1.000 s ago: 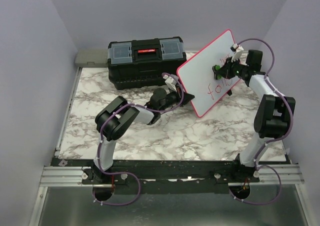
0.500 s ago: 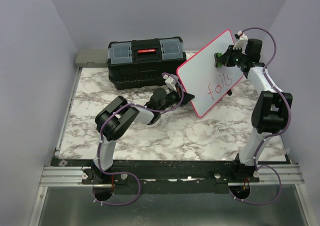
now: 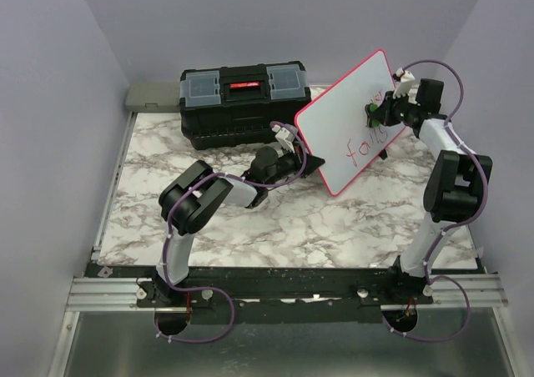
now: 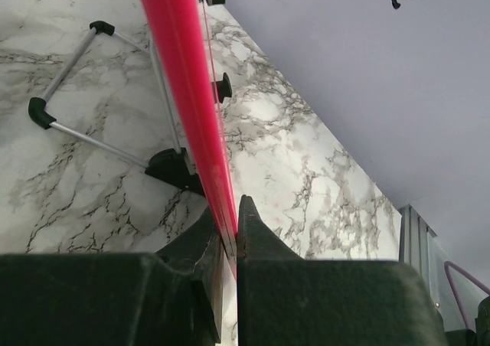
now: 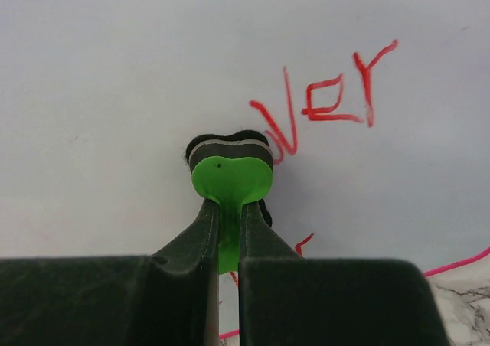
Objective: Erase the whiteboard
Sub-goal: Erase the whiteboard at the whiteboard stand.
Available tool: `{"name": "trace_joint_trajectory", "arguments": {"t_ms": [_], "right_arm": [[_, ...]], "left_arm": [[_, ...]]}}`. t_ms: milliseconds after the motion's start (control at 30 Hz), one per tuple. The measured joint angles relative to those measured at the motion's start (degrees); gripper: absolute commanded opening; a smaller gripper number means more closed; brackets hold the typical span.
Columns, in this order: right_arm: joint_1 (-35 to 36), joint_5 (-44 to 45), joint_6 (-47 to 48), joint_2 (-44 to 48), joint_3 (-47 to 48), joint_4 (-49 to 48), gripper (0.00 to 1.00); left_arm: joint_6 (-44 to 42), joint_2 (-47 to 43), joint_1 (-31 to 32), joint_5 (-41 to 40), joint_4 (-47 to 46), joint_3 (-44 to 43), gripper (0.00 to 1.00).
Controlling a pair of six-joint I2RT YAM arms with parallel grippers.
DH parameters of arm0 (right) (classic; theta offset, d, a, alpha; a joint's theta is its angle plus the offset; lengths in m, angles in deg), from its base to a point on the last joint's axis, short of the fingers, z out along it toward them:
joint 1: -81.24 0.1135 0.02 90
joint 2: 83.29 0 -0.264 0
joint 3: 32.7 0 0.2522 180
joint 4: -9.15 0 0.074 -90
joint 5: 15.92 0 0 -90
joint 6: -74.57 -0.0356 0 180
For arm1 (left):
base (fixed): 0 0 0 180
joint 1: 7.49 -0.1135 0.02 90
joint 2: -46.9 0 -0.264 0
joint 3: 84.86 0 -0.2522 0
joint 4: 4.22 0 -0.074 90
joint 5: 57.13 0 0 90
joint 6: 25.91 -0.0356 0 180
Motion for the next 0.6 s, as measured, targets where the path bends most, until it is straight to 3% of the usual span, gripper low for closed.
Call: {"name": "trace_joint_trajectory", "arguments": {"t_ms": [267, 600], "right_arm": [[0.5, -6.4, 3.1, 2.4, -2.6, 3.0, 0.01], [2.7, -1.2, -10.9, 2.9, -2.8, -3.2, 0.01]], "left_arm": [[0.0, 0.0, 0.0, 0.0, 0.1, 0.0, 0.00], [-0.1, 0.0, 0.0, -0.3, 0.1, 0.0, 0.00]]}}
